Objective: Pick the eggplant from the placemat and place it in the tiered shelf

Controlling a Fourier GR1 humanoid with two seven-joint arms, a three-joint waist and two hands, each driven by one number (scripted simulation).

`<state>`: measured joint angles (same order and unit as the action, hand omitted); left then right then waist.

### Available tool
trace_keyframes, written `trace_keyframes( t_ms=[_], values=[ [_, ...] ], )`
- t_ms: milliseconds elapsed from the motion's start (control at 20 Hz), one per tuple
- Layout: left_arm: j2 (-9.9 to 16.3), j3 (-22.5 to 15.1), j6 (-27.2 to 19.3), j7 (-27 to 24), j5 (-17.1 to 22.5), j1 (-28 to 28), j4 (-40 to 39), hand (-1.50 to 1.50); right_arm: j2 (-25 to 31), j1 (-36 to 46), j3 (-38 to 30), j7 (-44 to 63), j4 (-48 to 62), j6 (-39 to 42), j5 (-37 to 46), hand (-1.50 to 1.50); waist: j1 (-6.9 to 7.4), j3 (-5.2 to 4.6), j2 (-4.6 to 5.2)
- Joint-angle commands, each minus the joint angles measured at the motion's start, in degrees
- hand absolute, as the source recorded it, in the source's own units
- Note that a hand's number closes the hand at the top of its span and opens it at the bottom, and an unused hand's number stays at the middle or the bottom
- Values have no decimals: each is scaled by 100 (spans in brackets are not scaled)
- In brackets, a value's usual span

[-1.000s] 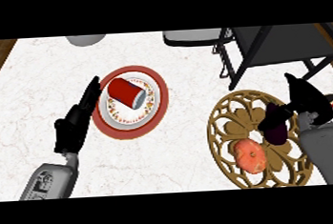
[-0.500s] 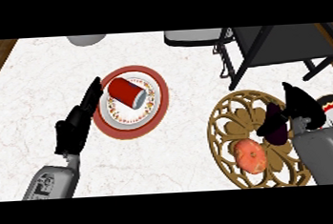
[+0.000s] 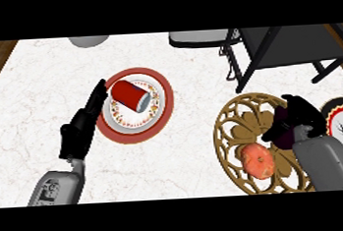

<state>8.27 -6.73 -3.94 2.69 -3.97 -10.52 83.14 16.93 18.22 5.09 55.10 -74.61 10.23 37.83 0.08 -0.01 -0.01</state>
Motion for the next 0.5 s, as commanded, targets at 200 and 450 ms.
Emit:
trace_keyframes(
  t_ms=[200, 450],
  values=[
    [86, 305, 346, 64, 112, -67, -39, 0, 124, -339, 162, -448, -95, 403, 271, 150, -16, 0, 1],
    [-71, 296, 248, 272, -57, -128, 162, 0, 211, -165, -3, -187, -610, 907, 351, 150, -17, 0, -6]
  ],
)
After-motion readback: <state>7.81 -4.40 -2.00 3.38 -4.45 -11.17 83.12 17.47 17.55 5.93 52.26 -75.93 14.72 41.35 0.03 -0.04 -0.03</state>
